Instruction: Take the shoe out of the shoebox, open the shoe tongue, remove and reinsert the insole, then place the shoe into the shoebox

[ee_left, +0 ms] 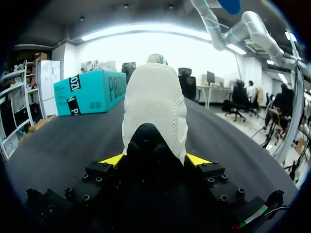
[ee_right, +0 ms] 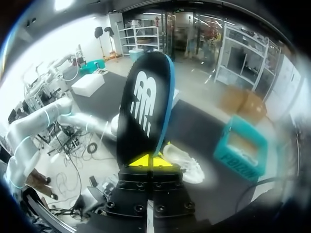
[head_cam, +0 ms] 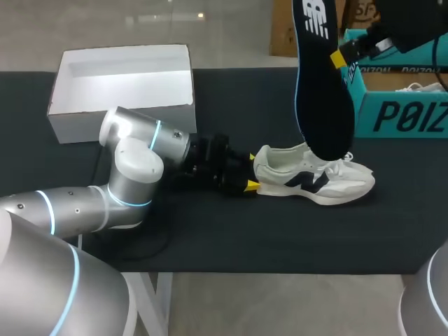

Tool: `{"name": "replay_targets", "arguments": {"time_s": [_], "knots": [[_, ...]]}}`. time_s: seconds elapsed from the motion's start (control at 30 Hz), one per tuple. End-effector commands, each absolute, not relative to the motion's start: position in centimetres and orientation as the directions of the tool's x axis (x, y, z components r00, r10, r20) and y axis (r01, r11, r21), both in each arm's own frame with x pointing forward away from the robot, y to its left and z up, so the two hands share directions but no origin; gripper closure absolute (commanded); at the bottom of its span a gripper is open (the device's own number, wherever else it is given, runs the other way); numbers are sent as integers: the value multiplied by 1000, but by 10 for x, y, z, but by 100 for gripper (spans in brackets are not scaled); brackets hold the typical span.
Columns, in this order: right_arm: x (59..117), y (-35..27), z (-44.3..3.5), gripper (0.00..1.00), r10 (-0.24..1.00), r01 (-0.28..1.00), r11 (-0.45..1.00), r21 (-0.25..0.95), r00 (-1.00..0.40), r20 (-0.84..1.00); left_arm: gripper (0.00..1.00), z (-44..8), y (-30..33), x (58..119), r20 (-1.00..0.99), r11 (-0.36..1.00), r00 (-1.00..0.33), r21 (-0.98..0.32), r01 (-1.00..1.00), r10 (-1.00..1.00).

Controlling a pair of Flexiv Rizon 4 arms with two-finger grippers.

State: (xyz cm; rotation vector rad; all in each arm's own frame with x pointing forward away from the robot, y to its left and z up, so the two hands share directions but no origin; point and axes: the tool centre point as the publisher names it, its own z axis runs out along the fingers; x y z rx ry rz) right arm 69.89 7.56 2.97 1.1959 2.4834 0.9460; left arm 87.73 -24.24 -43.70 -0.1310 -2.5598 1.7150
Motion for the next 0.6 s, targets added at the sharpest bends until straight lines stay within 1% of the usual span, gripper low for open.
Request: {"name": "replay_targets", "arguments": {"time_s": [0.03, 0.6], "knots": [[684, 70, 40, 100, 774, 618, 458, 639, -631, 55, 100, -441, -242, 878, 1, 383, -995, -923, 39, 104], [686, 77, 39, 100, 758, 614, 473, 631, -649, 63, 100, -441, -242, 878, 1, 383, -995, -923, 39, 104]]}}
